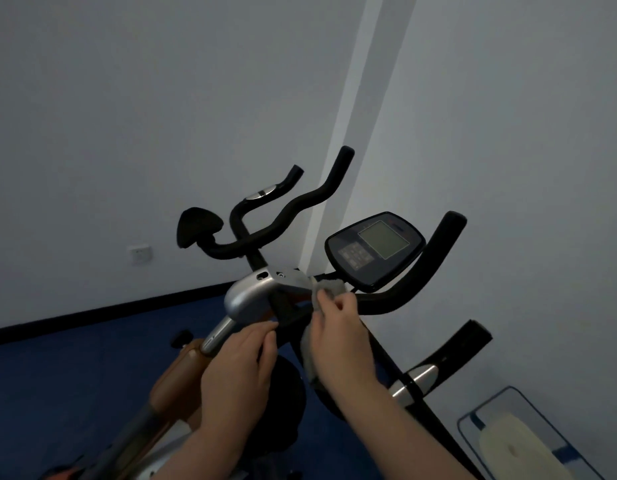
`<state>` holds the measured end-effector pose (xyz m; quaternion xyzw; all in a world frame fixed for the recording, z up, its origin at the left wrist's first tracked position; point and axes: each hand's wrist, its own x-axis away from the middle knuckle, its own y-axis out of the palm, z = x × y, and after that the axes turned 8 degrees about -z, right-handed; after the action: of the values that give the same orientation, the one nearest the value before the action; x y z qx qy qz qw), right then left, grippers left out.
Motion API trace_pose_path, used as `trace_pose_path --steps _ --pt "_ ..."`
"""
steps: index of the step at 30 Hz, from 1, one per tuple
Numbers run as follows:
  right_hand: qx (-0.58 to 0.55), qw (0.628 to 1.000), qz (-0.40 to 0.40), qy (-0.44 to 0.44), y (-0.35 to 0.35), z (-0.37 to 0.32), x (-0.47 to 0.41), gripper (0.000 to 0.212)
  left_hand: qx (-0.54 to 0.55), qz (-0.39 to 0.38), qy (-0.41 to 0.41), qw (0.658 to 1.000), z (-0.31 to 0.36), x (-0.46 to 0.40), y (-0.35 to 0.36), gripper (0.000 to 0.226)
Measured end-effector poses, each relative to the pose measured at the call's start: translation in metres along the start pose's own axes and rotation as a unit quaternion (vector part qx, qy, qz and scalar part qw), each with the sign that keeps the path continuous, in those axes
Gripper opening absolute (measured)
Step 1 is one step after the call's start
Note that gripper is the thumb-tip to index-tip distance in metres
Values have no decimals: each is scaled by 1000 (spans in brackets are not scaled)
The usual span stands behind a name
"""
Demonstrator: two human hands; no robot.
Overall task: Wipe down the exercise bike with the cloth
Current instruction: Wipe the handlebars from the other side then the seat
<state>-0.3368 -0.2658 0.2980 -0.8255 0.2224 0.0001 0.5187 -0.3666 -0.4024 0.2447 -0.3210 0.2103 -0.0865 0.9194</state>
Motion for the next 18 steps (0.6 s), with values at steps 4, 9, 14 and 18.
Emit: trace_pose_path --steps 4,9,14,18 --pt "-1 1000 11 -14 -35 13 -23 35 9 -10 -18 1000 -1 1 -1 26" --pt "37 998 20 49 -35 29 -14 33 23 7 -42 999 1 2 -1 29" --pt "-27 993 -92 -70 7 -3 3 34 48 -4 -52 997 1 2 -1 22" --pt "-30 995 -49 -83 -27 10 -24 29 75 -8 -58 995 -2 4 -2 20"
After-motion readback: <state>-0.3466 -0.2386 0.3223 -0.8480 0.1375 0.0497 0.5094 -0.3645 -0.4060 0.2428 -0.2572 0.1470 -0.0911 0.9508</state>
